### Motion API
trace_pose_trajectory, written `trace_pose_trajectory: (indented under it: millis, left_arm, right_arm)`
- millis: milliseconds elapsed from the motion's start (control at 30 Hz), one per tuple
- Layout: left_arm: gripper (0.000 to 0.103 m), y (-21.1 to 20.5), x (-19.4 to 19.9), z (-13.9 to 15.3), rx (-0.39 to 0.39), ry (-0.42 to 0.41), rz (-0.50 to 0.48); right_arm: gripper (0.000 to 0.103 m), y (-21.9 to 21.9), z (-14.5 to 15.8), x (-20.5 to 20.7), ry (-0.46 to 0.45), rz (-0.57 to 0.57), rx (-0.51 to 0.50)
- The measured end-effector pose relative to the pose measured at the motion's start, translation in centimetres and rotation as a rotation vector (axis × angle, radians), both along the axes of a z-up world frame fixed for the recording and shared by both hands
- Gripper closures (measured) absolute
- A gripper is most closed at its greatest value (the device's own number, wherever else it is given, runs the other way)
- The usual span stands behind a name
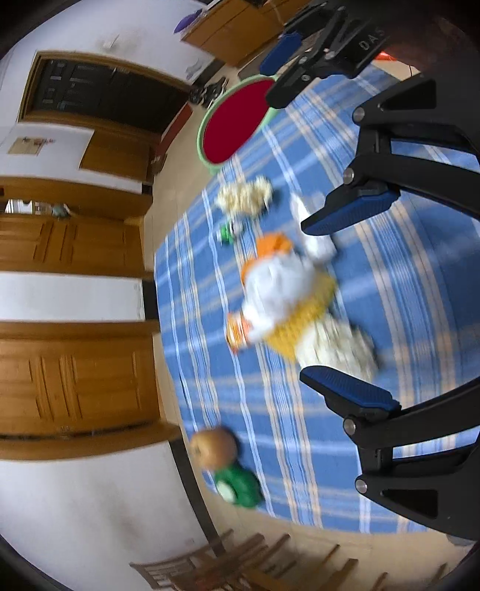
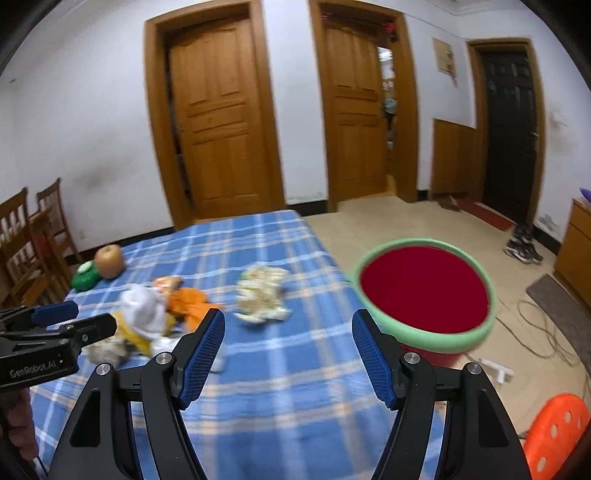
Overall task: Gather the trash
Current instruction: 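Move both grippers back over the table items, then grasp the white knit glove with the right gripper and lift it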
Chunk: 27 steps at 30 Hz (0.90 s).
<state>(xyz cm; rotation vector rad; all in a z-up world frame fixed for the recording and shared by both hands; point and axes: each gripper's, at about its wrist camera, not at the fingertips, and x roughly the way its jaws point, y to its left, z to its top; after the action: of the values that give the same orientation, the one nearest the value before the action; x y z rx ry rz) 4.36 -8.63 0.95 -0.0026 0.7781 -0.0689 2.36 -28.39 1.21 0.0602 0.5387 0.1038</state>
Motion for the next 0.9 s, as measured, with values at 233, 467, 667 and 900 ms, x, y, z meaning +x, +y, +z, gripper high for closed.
trace_pose_trajectory:
  millis: [233,467,667,900]
  left_arm:
    - [0.031,6.2,-1.5,-0.7,-0.014,0.022,0.128]
    - [0.031,9.3,-2.6,-1.6,-0.011,0.034,0.19]
    - [0.031,9.7,-2.6,-2.0,-0.073,0.024,0.171]
    - [0.03,9.1,-1.6,-2.6,-0.138,0.02,0.116]
  right_arm:
    - [0.03,5.6,-0.7,1.0,0.002,0.136,0.015]
    - [0.03,9.0,-2.2,1.7,0.032,0.214,0.014]
    - [0.03,9.4,-2.6,1.7,0.05,0.228,-0.038]
    - [0.03,7.4,-2.5,2.7,0.066,0.185,-0.021]
